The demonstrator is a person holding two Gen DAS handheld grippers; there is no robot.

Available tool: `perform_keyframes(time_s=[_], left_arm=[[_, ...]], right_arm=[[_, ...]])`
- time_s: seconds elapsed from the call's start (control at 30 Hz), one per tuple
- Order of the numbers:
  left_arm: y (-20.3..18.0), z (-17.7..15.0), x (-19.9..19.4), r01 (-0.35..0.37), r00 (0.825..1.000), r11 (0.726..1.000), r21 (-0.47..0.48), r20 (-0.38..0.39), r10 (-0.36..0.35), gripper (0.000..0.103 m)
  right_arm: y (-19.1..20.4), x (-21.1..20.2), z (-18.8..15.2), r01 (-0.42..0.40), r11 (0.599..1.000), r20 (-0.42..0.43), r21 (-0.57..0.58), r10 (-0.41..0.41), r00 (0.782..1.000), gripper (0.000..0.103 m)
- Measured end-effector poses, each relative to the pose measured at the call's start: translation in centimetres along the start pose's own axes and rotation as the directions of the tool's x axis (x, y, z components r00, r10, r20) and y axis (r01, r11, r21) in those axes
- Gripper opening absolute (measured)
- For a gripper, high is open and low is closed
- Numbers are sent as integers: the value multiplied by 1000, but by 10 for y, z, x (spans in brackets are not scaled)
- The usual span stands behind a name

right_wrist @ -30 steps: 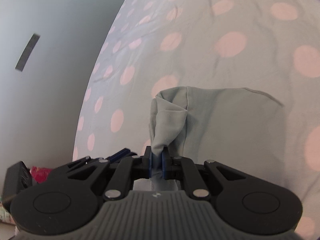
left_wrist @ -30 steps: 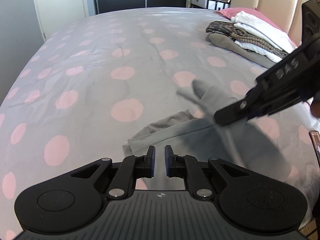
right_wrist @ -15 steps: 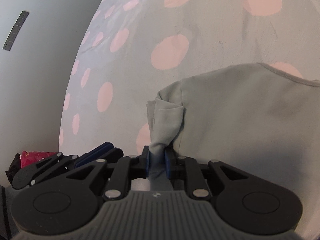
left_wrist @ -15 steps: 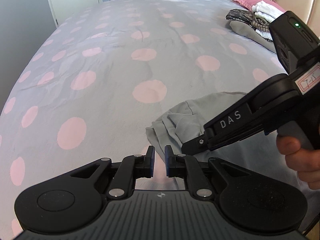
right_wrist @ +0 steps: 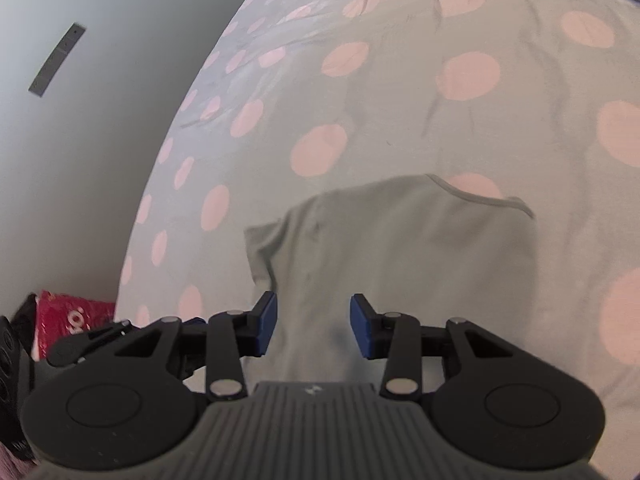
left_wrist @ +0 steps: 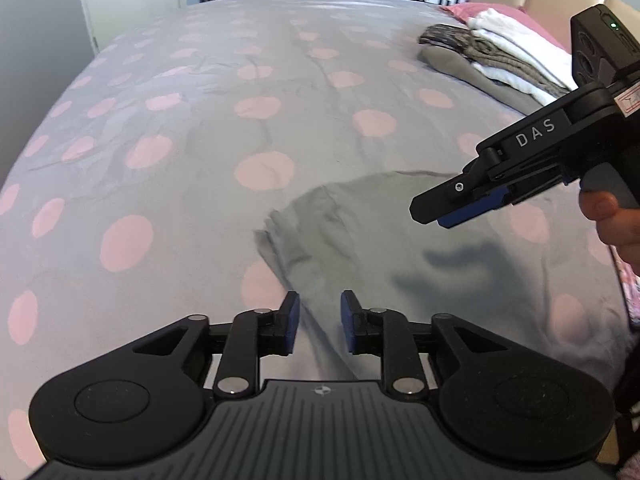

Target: Fold clothes

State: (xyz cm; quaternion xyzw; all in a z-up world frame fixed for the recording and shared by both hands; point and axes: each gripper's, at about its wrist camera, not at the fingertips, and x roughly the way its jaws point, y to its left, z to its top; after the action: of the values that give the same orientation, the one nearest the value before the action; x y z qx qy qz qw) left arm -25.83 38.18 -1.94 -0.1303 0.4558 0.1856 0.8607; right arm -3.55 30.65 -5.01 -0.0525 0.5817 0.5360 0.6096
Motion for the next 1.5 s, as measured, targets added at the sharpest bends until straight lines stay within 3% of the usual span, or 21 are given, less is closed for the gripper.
perform_keyframes(time_s=[0.1, 0.27, 0.57, 0.67, 0.73, 0.83, 0.97, 1.03, 1.17, 1.27, 1.37, 1.5], left_arm=[[-14, -14, -5, 56, 998, 997, 44, -34, -54, 35], [-30, -42, -3, 99, 989, 989, 108, -123, -86, 39], [-30, -77, 22, 158, 958, 988, 3, -243, -152, 39], [-34, -81, 29, 153, 950, 988, 6, -275, -145, 39], [-36, -81, 31, 134, 953, 991, 8, -276, -127, 27], [-35, -79, 28, 130, 957, 991, -16, -261, -130, 7], [-37, -72, 13, 128, 967, 992, -10, -221, -127, 3], [-33, -70, 0, 122, 971, 992, -33, -203, -126, 2], [-23, -68, -20, 110, 975, 991, -81, -183, -123, 2], [-22, -74, -6, 89, 962, 993, -83, -251, -108, 2], [-25, -83, 17, 61, 942, 997, -54, -326, -75, 2], [-29, -86, 33, 42, 930, 999, -26, -366, -48, 2]], right_arm=[[-1, -16, -22, 36, 997, -3, -70, -36, 999, 44], [-12, -35, -69, 85, 985, -16, -152, -88, 996, 46], [-26, -41, -161, 126, 948, -71, -294, -153, 986, 50], [-25, -35, -185, 156, 928, -68, -339, -190, 979, 50], [-22, -32, -196, 200, 903, -33, -381, -230, 973, 47], [-19, -29, -201, 237, 878, 14, -417, -254, 967, 46], [-21, -28, -198, 245, 883, 35, -401, -252, 967, 38], [-21, -28, -197, 255, 884, 43, -392, -259, 965, 20], [-17, -30, -197, 260, 881, 50, -396, -262, 964, 15], [-18, -26, -198, 277, 867, 29, -414, -291, 956, 7], [-22, -20, -198, 275, 870, 6, -410, -299, 954, 7], [-25, -16, -197, 272, 869, -20, -414, -308, 951, 7]])
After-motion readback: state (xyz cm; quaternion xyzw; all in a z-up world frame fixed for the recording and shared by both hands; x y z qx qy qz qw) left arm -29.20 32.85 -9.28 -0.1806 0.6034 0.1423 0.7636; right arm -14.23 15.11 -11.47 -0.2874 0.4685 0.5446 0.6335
